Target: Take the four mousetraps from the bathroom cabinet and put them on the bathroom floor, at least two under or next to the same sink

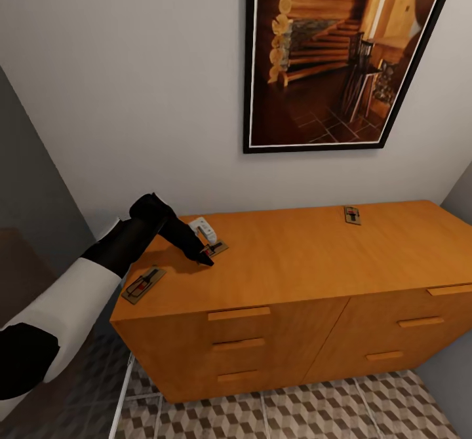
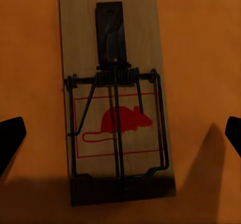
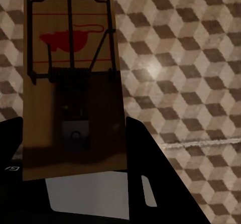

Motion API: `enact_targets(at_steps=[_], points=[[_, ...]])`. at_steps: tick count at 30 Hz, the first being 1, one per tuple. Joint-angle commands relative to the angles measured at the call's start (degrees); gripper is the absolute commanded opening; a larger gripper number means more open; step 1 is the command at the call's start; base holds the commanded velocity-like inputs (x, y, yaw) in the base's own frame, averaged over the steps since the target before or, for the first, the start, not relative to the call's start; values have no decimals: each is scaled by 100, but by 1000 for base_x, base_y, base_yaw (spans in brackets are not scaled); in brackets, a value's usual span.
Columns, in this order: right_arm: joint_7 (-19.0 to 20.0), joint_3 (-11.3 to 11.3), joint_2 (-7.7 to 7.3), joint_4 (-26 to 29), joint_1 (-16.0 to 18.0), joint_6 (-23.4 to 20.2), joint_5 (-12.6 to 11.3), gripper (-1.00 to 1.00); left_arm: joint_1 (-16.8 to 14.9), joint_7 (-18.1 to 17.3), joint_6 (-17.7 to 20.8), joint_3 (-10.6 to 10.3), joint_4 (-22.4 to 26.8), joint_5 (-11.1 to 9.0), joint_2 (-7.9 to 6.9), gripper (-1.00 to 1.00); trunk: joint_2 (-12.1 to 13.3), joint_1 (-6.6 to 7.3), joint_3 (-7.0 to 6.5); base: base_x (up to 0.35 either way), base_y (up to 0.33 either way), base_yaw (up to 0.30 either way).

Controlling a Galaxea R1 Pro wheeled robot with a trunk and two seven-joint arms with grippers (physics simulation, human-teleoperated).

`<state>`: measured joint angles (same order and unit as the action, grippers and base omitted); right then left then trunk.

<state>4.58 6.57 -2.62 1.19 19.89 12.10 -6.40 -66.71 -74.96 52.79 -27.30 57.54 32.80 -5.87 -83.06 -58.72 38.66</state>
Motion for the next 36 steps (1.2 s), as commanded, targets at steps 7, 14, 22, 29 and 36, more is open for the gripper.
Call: enact_targets(at_steps=[7,14,22,29,36], points=[[25,47,-2,-5,5,20,-63,-100,1,-54,73,-36,-110,25,-1,100,-2,-1,7,0,0,0],[29,47,-2,-5,5,23,-63,-100,1,-54,70,-39,-202,25,-1,100,-2,-1,7,0,0,0],[40,47,-10,-5,6,29,-54,-100,1,-54,69,-39,-231,25,-1,100,-2,-1,7,0,0,0],[42,47,-10,-5,6,28,-54,-100,1,-54,70,-39,-242,25,-1,100,-2,-1,7,0,0,0],[43,47,-10,-5,5,29,-54,-100,1,-54,71,-39,-243,25,-1,100,-2,-1,7,0,0,0]])
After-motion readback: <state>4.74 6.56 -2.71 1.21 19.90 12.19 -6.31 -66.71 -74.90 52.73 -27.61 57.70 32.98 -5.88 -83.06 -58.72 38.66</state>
